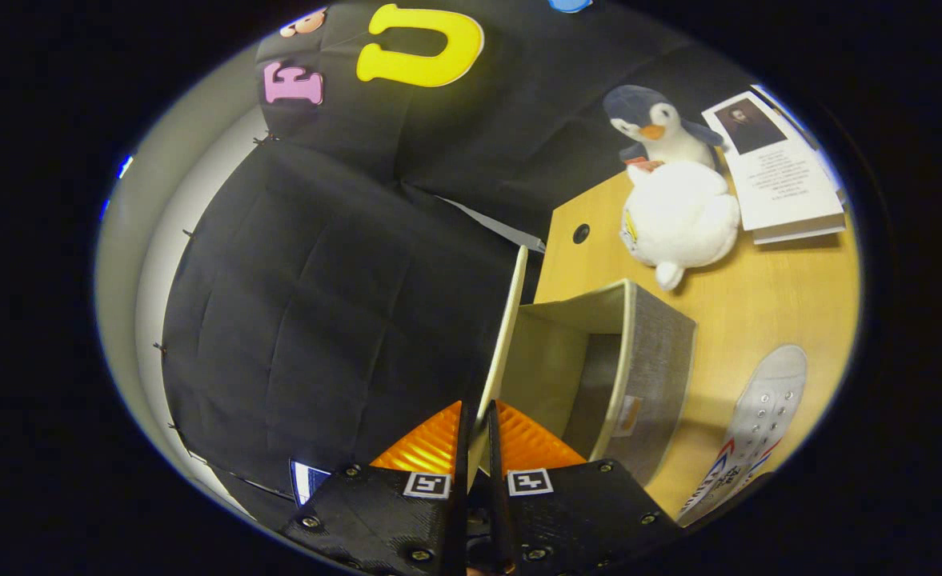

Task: Open the storage box then place both shoes into the box .Put the left shoe in first, then the right shoe, with the right side of both shoes facing outward in a uniform manner.

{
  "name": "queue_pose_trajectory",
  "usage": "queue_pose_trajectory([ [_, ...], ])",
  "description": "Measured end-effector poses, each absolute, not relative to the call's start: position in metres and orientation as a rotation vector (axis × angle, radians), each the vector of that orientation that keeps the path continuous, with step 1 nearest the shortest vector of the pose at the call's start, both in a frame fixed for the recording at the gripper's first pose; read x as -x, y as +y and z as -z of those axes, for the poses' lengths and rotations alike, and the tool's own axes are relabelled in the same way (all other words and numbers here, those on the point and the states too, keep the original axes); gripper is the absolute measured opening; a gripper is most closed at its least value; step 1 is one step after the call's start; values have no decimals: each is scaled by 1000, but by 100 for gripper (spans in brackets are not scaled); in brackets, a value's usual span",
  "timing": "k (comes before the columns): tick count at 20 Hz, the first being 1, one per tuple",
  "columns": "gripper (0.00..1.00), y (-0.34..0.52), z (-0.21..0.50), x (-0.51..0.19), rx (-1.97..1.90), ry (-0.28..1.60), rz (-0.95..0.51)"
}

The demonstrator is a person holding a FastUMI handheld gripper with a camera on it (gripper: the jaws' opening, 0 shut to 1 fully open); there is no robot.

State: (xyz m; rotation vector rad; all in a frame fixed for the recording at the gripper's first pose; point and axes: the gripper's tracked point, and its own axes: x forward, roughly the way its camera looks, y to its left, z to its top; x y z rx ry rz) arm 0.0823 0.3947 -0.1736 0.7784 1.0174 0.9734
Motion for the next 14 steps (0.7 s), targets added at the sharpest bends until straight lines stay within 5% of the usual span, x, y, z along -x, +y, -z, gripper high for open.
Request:
queue_pose_trajectory([
  [14,12,567,120,-69,-580,984,-1124],
])
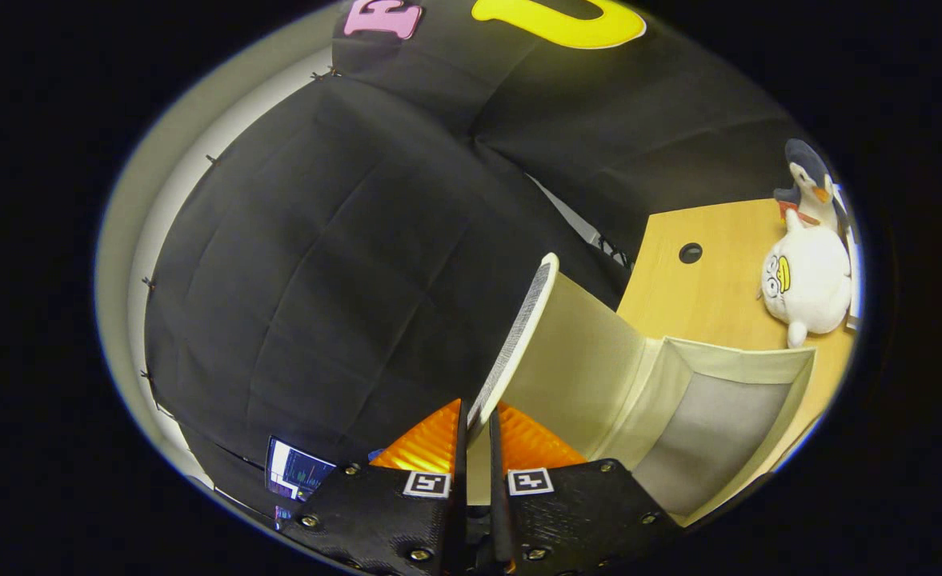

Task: Open the storage box then place both shoes into the box .Put the left shoe in first, then the right shoe, with the right side of both shoes facing outward in a uniform manner.

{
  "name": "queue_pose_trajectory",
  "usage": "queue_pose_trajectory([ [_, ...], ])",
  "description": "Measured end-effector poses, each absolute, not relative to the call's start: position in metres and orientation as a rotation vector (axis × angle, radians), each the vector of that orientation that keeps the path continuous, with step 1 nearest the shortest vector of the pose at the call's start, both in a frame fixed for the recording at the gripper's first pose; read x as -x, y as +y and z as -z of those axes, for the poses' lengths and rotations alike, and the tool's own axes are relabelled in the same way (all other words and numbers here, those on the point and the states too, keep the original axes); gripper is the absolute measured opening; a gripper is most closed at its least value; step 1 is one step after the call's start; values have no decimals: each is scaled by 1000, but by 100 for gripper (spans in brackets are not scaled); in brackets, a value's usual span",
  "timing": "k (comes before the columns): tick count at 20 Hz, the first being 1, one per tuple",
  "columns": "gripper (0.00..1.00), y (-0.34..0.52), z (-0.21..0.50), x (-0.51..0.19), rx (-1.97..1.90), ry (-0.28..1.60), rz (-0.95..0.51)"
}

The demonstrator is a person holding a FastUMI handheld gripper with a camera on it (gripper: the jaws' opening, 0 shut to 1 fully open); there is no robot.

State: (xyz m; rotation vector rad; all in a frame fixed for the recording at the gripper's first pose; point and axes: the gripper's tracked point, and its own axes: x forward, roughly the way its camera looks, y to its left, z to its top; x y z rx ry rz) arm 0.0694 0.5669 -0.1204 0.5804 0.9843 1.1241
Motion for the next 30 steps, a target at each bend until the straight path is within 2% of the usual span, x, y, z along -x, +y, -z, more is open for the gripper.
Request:
queue_pose_trajectory([
  [2,12,581,127,-69,-548,999,-1102],
  [4,30,591,133,-69,-501,989,-1088],
  [5,41,593,135,-69,-485,986,-1079],
  [7,76,591,139,-71,-463,985,-1059],
  [8,82,589,140,-72,-456,983,-1043],
  [11,84,569,140,-79,-446,978,-1003],
  [13,98,548,138,-85,-439,975,-976],
  [24,97,408,152,-97,-392,928,-782],
  [30,97,321,196,-86,-329,976,-643],
])
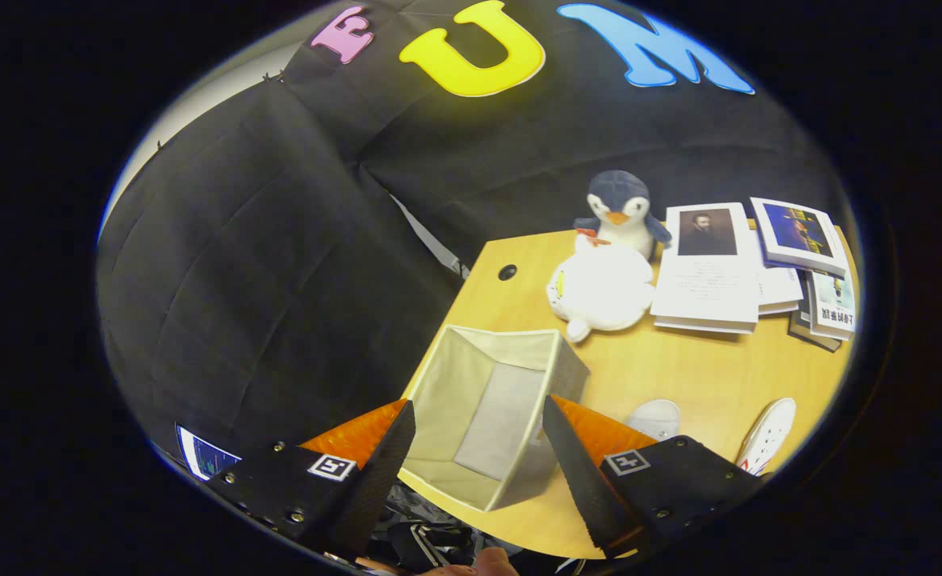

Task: Open the storage box then place both shoes into the box .Put the left shoe in first, then the right shoe, with the right side of both shoes facing outward in a uniform manner.

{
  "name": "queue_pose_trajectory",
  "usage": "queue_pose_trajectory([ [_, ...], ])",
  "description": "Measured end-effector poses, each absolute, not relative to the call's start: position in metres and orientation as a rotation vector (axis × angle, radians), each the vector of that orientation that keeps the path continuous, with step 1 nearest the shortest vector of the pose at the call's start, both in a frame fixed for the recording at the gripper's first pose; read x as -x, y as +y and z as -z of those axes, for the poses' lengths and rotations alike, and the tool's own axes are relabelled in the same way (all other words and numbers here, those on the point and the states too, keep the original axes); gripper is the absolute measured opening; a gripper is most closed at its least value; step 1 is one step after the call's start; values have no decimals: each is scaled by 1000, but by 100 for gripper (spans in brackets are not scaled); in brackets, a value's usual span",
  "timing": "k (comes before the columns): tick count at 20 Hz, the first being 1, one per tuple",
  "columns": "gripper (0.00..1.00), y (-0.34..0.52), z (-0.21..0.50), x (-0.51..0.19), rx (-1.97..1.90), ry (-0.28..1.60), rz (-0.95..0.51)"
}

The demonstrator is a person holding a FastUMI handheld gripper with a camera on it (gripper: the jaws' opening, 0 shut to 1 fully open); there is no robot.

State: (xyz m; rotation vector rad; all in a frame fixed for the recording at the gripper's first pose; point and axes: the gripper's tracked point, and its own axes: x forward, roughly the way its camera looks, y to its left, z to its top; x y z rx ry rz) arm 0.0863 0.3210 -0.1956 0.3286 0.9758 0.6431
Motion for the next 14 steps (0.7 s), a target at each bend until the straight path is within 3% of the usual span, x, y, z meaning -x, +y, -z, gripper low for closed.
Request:
queue_pose_trajectory([
  [14,97,226,289,-57,-325,1183,-448],
])
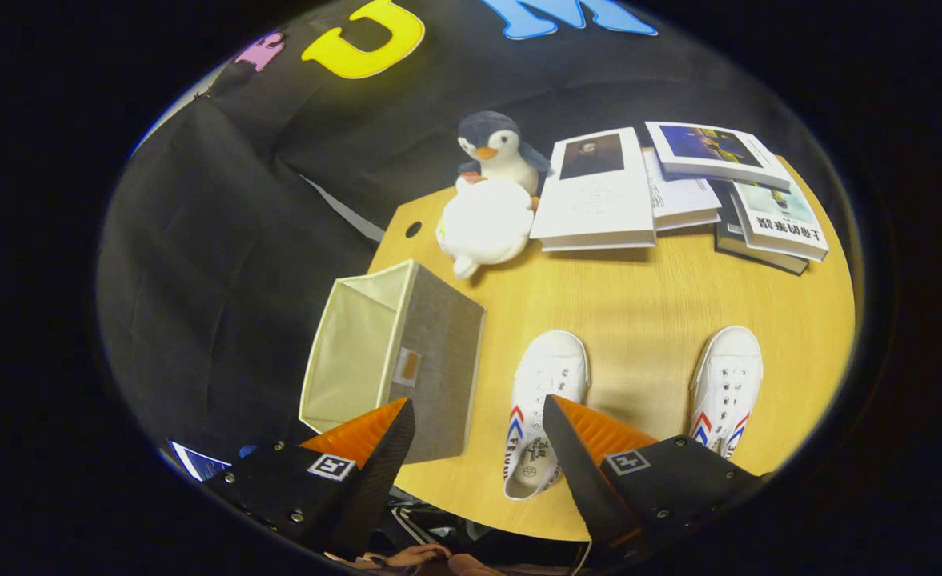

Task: Open the storage box then place both shoes into the box .Put the left shoe in first, then the right shoe, with the right side of both shoes facing outward in a uniform manner.

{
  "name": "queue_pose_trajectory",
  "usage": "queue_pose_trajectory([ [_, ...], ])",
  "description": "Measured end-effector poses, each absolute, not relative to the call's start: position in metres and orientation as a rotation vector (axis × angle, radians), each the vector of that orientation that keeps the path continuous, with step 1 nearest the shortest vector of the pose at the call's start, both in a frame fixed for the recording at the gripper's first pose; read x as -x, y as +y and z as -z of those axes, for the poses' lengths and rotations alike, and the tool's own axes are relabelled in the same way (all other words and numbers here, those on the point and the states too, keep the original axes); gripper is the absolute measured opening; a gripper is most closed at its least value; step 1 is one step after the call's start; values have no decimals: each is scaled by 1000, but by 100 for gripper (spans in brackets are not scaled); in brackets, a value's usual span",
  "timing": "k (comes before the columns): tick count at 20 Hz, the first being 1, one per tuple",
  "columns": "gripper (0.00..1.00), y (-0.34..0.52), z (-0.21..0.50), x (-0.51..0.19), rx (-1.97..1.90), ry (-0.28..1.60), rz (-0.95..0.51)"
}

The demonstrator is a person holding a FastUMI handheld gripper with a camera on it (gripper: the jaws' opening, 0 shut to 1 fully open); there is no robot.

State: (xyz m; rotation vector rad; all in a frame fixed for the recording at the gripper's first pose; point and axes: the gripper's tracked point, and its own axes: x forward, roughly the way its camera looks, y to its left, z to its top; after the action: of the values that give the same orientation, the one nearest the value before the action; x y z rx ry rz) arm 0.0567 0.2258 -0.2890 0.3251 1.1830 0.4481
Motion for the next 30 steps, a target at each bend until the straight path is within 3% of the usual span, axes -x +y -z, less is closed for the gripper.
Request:
queue_pose_trajectory([
  [15,95,195,415,-27,-135,1471,-354],
  [19,90,200,435,-25,-51,1493,-372],
  [20,84,205,435,-25,-63,1494,-386],
  [23,38,210,448,-23,-60,1473,-391],
  [26,7,203,438,-26,-128,1472,-368],
  [30,7,203,428,-25,-199,1517,-374],
])
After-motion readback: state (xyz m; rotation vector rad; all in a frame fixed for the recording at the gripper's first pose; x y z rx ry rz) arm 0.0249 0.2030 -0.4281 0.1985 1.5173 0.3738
